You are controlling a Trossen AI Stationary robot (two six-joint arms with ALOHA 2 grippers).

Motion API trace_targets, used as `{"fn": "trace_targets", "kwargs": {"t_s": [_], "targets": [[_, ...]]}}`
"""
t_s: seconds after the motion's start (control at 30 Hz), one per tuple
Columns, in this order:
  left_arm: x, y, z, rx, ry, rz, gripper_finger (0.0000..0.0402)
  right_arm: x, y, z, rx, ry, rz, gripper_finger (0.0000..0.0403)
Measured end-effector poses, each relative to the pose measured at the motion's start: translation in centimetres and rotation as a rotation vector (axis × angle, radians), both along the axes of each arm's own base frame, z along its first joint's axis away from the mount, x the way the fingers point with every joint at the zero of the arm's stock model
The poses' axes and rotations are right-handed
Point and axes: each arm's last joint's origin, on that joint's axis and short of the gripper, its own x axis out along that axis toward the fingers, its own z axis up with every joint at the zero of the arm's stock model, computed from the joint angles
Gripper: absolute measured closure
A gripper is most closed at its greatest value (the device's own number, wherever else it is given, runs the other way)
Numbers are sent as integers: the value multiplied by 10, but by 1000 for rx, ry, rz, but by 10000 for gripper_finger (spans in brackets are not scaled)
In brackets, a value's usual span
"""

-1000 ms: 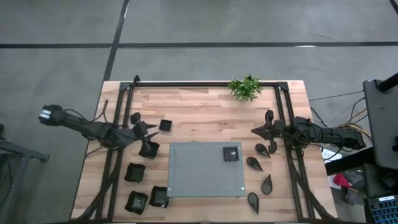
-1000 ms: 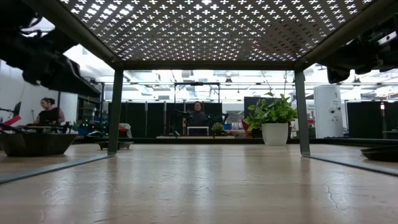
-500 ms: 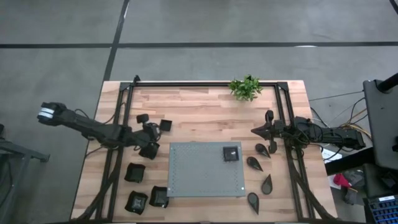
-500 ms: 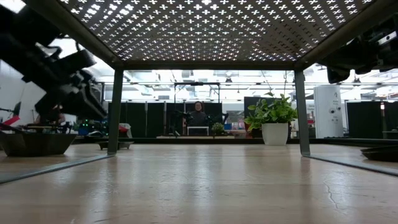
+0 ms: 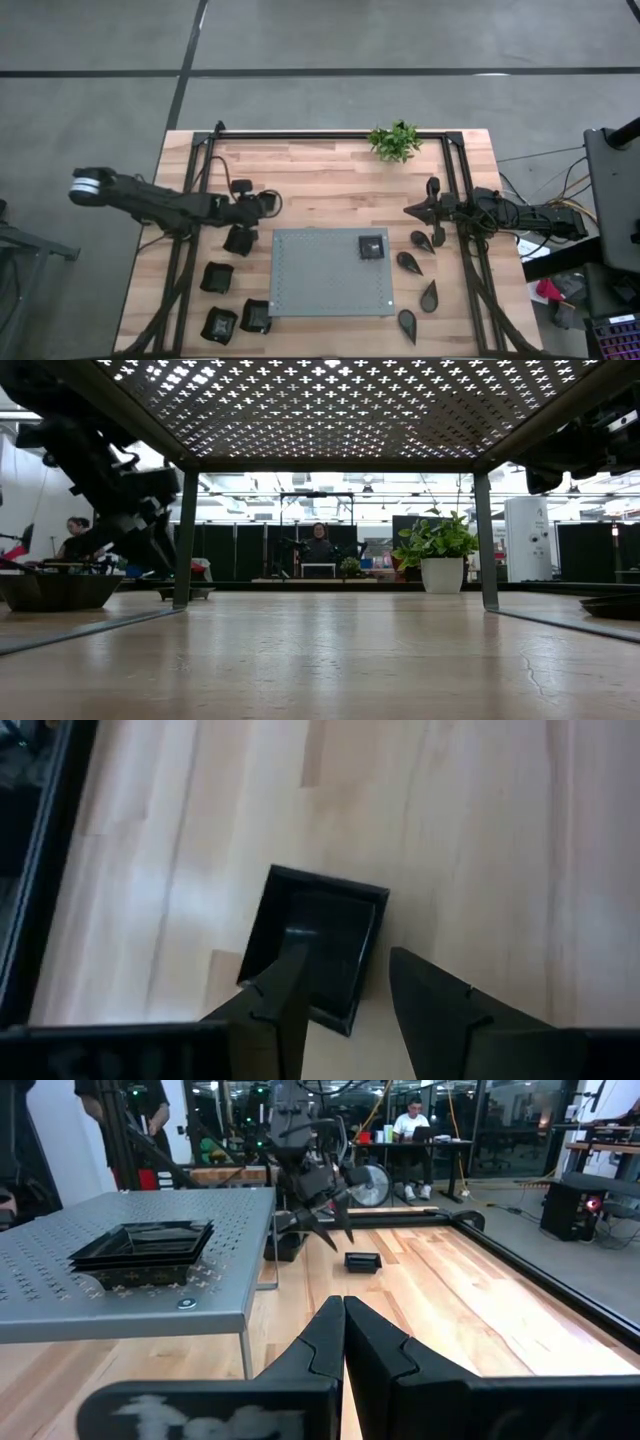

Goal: Pick & Place Mini shaped plates
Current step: Stack the square plate on top of the square plate on the shelf

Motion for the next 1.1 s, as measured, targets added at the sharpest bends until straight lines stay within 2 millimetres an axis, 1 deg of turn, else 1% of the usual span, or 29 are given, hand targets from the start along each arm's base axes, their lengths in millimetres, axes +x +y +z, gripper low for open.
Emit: {"fn": "trace_targets", "kwargs": {"t_s": [0.13, 0.43, 0.77, 0.93, 1.0, 1.1], "targets": [[2, 3, -4, -18, 26, -6, 266, 0, 0, 0, 0, 0, 0, 394], [8, 8, -12, 8, 66, -28, 266, 0, 0, 0, 0, 0, 0, 394], [13, 19, -23, 18, 119, -8, 266, 0, 0, 0, 0, 0, 0, 394], [17, 21, -23, 17, 126, -4, 267, 0, 0, 0, -1, 0, 0, 394], [17, 21, -23, 16, 126, -5, 275, 0, 0, 0, -1, 0, 0, 394], [19, 21, -21, -3, 119, -18, 304, 0, 0, 0, -1, 0, 0, 394]]}}
